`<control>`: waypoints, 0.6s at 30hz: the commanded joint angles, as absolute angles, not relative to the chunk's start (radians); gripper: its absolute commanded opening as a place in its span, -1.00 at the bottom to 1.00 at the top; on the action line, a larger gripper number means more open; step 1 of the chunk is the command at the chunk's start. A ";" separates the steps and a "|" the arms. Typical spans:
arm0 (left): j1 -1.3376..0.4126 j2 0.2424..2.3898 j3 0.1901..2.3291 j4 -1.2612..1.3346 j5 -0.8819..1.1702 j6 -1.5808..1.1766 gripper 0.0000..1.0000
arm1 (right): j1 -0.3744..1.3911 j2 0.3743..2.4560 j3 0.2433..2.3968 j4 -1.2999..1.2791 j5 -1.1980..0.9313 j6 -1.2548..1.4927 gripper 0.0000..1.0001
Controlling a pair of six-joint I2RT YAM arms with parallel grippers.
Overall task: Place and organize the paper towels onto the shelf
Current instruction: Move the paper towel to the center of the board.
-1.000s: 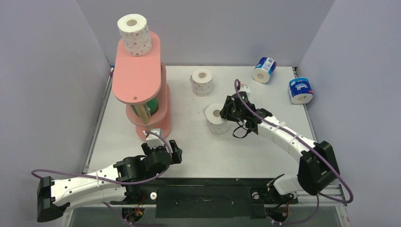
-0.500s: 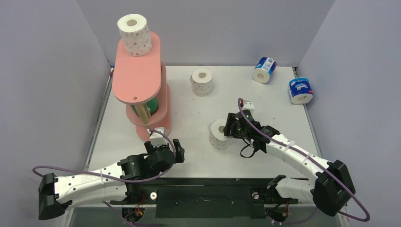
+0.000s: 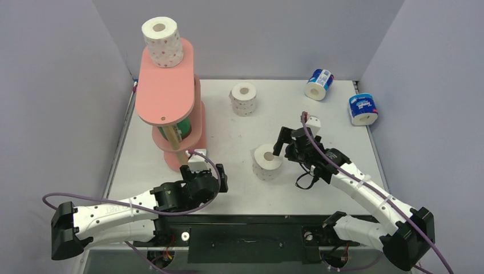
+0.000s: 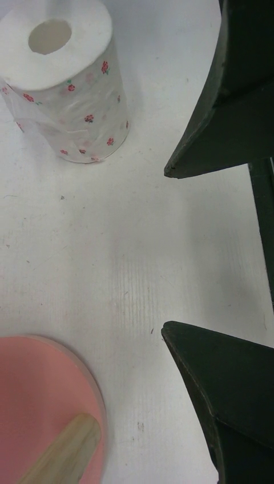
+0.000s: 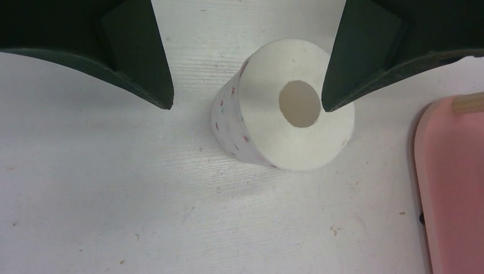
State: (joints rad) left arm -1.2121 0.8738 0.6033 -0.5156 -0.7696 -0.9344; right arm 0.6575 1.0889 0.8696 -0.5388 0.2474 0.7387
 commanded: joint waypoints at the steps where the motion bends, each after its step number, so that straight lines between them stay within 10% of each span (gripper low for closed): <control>1: -1.217 0.880 0.655 -0.497 -0.835 -1.017 0.93 | 0.532 1.033 0.839 -0.513 0.131 0.761 0.96; 18: -1.169 1.173 0.831 -0.321 -0.512 -0.763 0.93 | 0.520 0.961 0.816 -0.532 0.166 0.685 0.80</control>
